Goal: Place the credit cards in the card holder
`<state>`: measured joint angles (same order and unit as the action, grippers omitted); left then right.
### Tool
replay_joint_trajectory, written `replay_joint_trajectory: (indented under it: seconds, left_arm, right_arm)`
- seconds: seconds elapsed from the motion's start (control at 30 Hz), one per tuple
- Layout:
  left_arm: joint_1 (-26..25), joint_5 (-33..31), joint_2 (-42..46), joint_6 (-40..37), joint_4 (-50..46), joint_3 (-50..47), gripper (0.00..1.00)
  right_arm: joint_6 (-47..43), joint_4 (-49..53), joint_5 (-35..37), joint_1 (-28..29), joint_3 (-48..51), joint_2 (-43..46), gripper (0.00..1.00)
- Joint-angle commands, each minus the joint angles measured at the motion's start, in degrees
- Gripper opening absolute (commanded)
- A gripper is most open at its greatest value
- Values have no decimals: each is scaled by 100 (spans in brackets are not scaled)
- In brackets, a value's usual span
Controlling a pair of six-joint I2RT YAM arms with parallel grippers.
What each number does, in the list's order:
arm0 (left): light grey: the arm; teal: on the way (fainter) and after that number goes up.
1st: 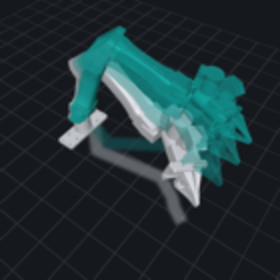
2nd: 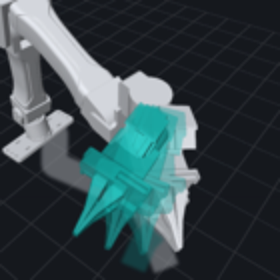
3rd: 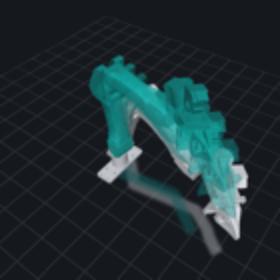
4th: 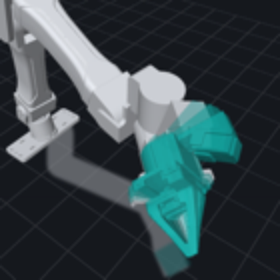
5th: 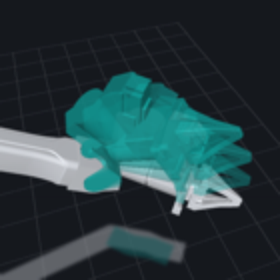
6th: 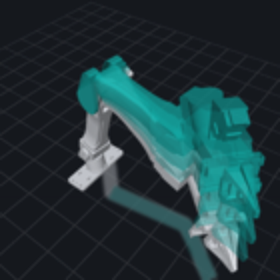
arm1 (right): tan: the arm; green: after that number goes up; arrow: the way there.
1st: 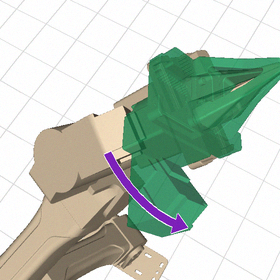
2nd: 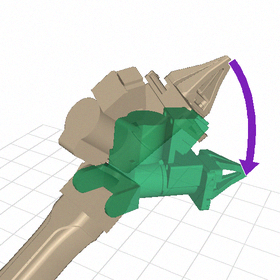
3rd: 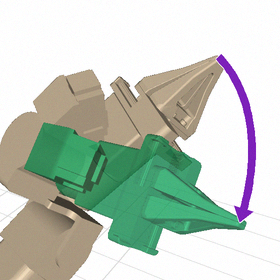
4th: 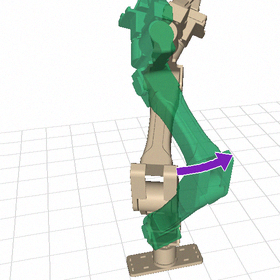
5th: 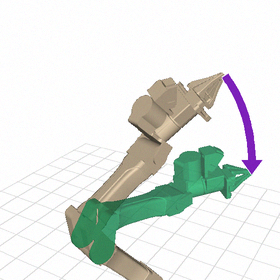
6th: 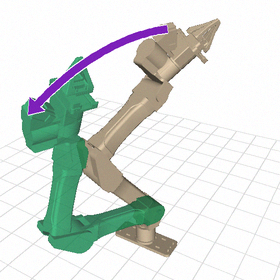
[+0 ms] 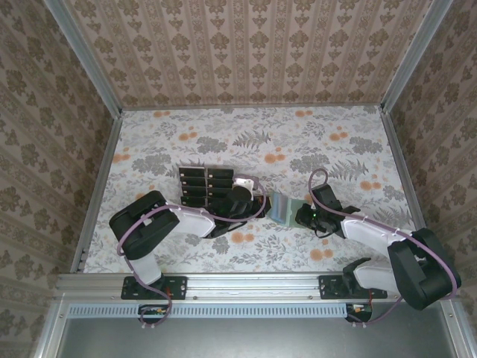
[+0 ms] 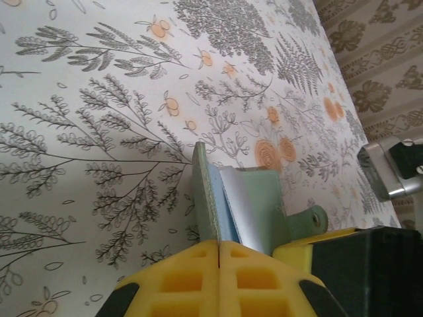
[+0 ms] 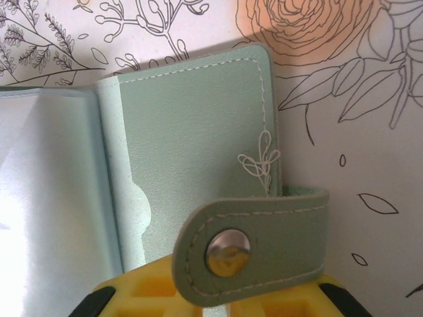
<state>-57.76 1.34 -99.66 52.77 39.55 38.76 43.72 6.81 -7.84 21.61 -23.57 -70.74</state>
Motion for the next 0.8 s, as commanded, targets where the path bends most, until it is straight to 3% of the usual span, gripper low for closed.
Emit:
replay_joint_trajectory:
  seconds: [0.0,0.13,0.27,0.43,0.63,0.77]
  left_arm:
    - [-18,71,79,31,341,-74,0]
    - [-75,-169,527,-103,185,-202,0]
    - [-255,-336,969,-515,-636,51,0]
    - [-437,-364,873,-849,-1320,547,0]
    - [-577,-739,896,-935,-1927,744,0]
    - [-579,-910,1010,-984,-2257,755,0]
  right_arm:
    - [31,164,-100,-33,45,-295,20]
    - [22,32,-429,-9,-152,-446,25]
    - [-28,35,-601,91,-423,-536,31]
    - [-156,298,-446,123,-721,-503,44]
    - [-243,1122,169,-182,-783,256,56]
    - [-198,1439,256,-354,-759,997,59]
